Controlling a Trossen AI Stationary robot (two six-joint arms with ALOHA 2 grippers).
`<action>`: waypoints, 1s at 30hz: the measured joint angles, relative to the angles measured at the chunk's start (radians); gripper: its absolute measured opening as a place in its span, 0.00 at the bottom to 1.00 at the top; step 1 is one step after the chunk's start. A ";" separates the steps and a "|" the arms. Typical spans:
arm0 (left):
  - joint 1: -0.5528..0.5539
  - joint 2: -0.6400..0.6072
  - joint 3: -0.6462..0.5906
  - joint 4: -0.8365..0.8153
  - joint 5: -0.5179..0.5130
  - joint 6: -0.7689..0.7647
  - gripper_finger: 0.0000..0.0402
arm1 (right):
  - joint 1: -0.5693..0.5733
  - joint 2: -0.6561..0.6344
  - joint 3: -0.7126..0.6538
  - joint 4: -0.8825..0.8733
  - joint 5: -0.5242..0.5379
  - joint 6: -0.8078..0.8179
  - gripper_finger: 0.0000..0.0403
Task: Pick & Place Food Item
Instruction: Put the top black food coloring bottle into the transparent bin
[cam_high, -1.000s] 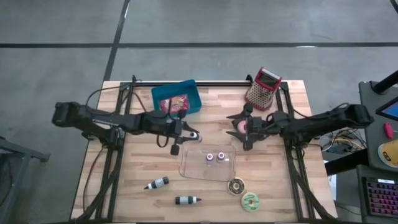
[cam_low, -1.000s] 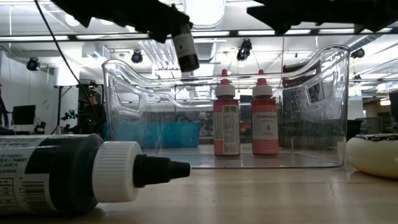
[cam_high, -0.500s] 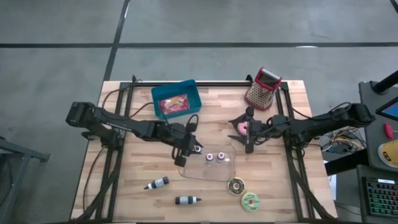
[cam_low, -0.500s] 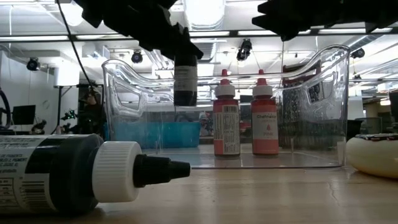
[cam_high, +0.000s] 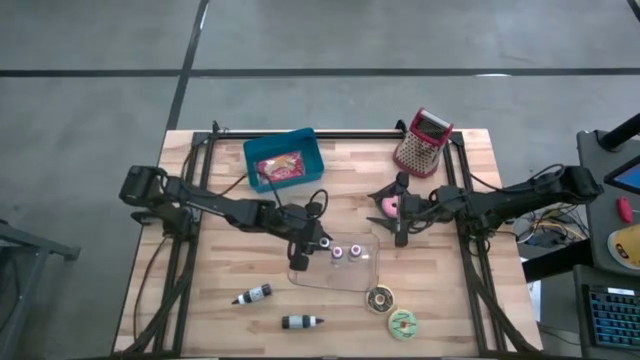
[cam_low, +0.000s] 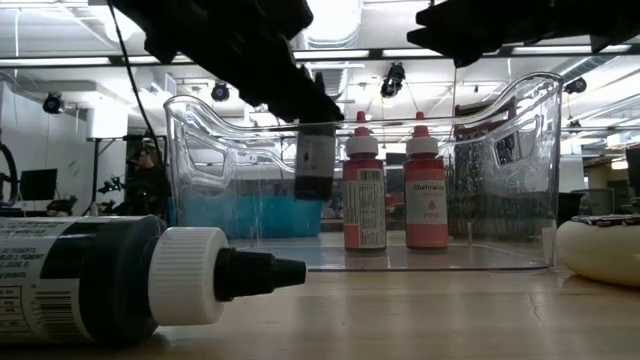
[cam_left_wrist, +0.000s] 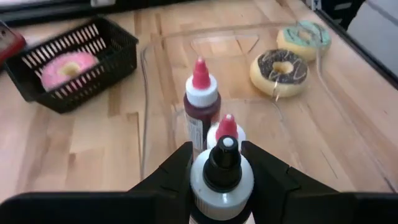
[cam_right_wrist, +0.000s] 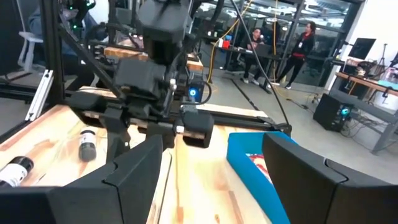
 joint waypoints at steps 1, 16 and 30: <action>0.000 0.011 -0.001 0.009 0.000 -0.014 0.28 | 0.000 0.000 0.000 -0.002 0.000 0.000 0.67; 0.002 0.065 -0.004 0.081 -0.037 -0.120 0.28 | 0.000 -0.013 0.000 -0.019 0.000 -0.004 0.67; 0.002 0.059 -0.127 0.235 -0.086 -0.179 0.28 | 0.000 -0.015 0.000 -0.018 0.000 -0.015 0.67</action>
